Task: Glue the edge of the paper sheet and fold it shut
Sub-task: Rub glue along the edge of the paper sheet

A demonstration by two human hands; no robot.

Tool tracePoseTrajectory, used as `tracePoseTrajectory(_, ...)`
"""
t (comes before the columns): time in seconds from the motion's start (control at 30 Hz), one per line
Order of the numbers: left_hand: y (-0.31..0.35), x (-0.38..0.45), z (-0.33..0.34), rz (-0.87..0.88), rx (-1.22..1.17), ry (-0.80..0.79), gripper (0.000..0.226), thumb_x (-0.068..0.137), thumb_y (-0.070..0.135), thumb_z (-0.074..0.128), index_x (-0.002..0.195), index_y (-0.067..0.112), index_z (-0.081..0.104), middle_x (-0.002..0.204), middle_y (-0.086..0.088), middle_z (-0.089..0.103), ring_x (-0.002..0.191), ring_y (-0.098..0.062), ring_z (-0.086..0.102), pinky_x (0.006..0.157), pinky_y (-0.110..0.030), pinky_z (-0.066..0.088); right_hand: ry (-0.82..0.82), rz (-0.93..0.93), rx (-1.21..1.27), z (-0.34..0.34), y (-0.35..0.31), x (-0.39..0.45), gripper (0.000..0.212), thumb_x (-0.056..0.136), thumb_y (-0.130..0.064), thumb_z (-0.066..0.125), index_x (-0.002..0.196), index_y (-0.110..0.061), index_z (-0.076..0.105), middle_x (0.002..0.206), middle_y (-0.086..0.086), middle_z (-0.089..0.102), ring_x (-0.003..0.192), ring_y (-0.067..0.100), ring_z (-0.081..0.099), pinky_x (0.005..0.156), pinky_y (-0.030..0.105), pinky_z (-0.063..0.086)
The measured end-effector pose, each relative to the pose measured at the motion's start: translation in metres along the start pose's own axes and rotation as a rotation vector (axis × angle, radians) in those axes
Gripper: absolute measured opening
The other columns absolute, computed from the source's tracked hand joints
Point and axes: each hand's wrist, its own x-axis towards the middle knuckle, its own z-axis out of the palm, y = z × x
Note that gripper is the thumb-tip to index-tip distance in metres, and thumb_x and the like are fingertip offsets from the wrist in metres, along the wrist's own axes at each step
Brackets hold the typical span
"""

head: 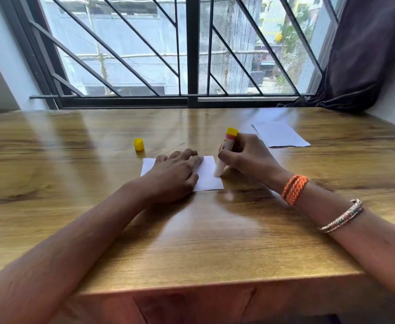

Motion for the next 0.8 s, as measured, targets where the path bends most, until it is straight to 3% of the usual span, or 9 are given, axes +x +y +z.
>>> tracePoseTrajectory(0.1,-0.001,0.001,0.001,-0.001,0.002,0.002,0.051,0.093,0.025,0.032,0.144,0.022,0.026,0.15,0.0,0.026,0.135,-0.022,0.026,0.107,-0.043,0.021,-0.031,0.001,0.004,0.001,-0.001,-0.004,0.01,0.074,-0.017,0.068,0.069,-0.015,0.059,0.066,-0.001,0.061,0.062,0.011,0.055,0.062,0.033,0.047)
tracePoseTrajectory(0.23,-0.001,0.001,0.003,-0.009,-0.011,0.003,0.051,0.093,0.024,0.032,0.144,0.022,0.026,0.149,0.0,0.026,0.135,-0.021,0.026,0.106,-0.043,0.02,-0.065,-0.004,0.025,0.002,-0.002,-0.009,0.021,0.067,-0.027,0.065,0.073,-0.007,0.06,0.068,0.005,0.062,0.063,0.014,0.055,0.063,0.038,0.049)
tracePoseTrajectory(0.4,0.002,-0.001,0.003,-0.016,-0.074,0.032,0.049,0.091,0.02,0.034,0.139,0.021,0.031,0.147,0.0,0.021,0.133,-0.021,0.019,0.108,-0.042,0.016,-0.18,0.028,0.086,0.0,-0.006,-0.013,0.018,0.062,-0.027,0.057,0.065,-0.009,0.058,0.062,-0.001,0.053,0.06,0.01,0.048,0.06,0.029,0.039)
tracePoseTrajectory(0.53,0.0,-0.001,0.004,-0.031,-0.054,0.039,0.05,0.089,0.022,0.033,0.139,0.023,0.031,0.149,-0.002,0.014,0.136,-0.023,0.012,0.108,-0.043,0.017,-0.223,0.11,0.326,-0.009,-0.009,-0.006,0.011,0.066,-0.021,0.054,0.062,-0.011,0.058,0.07,0.005,0.056,0.063,0.013,0.05,0.058,0.022,0.04)
tracePoseTrajectory(0.67,-0.002,0.001,0.003,-0.039,-0.058,0.011,0.065,0.076,0.035,0.023,0.14,0.023,0.027,0.145,0.0,0.03,0.129,-0.023,0.03,0.103,-0.04,0.023,-0.184,0.197,0.321,-0.018,-0.002,0.007,0.021,0.088,-0.02,0.06,0.096,-0.002,0.065,0.079,0.007,0.059,0.067,0.013,0.053,0.065,0.027,0.046)
tracePoseTrajectory(0.8,-0.006,-0.001,0.0,0.025,-0.153,0.156,0.065,0.071,0.031,0.033,0.136,0.027,0.025,0.135,-0.001,0.038,0.115,-0.026,0.044,0.09,-0.037,0.034,-0.01,0.177,0.385,-0.017,-0.001,0.02,0.049,0.091,-0.023,0.061,0.132,-0.009,0.038,0.092,0.022,0.062,0.066,0.014,0.056,0.067,0.032,0.056)
